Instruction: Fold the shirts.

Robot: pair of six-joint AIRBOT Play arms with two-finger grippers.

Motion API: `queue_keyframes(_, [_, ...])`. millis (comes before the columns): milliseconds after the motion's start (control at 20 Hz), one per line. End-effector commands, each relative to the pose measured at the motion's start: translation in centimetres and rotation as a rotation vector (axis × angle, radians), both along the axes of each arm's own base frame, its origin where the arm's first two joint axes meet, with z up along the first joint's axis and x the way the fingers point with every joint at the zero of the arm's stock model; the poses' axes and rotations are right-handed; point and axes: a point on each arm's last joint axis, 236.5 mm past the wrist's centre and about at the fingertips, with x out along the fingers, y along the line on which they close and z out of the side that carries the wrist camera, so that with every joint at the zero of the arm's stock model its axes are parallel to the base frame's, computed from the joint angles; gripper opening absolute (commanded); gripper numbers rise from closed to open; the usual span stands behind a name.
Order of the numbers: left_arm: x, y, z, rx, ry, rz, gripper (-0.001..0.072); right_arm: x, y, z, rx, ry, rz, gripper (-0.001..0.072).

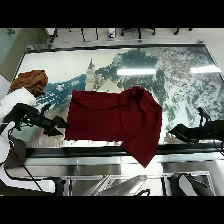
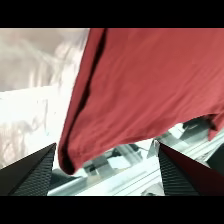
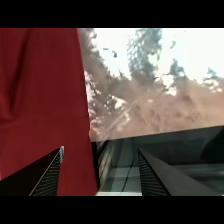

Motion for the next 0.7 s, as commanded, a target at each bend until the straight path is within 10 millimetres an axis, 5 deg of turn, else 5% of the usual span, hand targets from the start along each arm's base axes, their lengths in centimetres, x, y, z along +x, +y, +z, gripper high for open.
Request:
queue_keyframes(0, [-0.8,-0.3,-1.5,0.029,-0.007,0.0,0.0689,-0.9,0.8,-1.1,0.049,0.04,0.02,0.0524])
queue_keyframes(50, [-0.7,-0.4,-1.7,0.034,-0.014,-0.002,0.0675,-1.0,0.9,-1.5,0.056,0.053,0.02,0.0524])
queue_keyframes(100, [-0.5,-0.7,-1.8,0.04,-0.023,-0.01,0.0581,-1.1,1.4,-1.9,0.075,0.057,0.025,0.0524])
queue_keyframes(200, [0.3,-1.9,-1.8,0.037,-0.05,-0.018,0.0577,-0.3,2.9,-2.3,0.137,0.041,0.032,0.0523])
queue_keyframes(250, [1.0,-2.7,-1.7,0.026,-0.074,-0.003,0.0399,0.1,3.6,-2.5,0.161,0.035,0.043,0.0522])
queue_keyframes(300, [1.8,-3.3,-1.7,0.021,-0.098,0.008,0.0004,0.5,4.2,-3.0,0.17,0.038,0.052,0.0521])
queue_keyframes(550, [2.9,-4.6,-0.9,0.01,-0.135,-0.032,0.0009,0.9,5.6,-7.0,0.135,0.099,0.089,0.0516])
queue_keyframes(650, [3.7,-4.4,-0.1,0.008,-0.155,-0.039,0.0009,1.6,5.5,-7.9,0.121,0.097,0.079,0.0394])
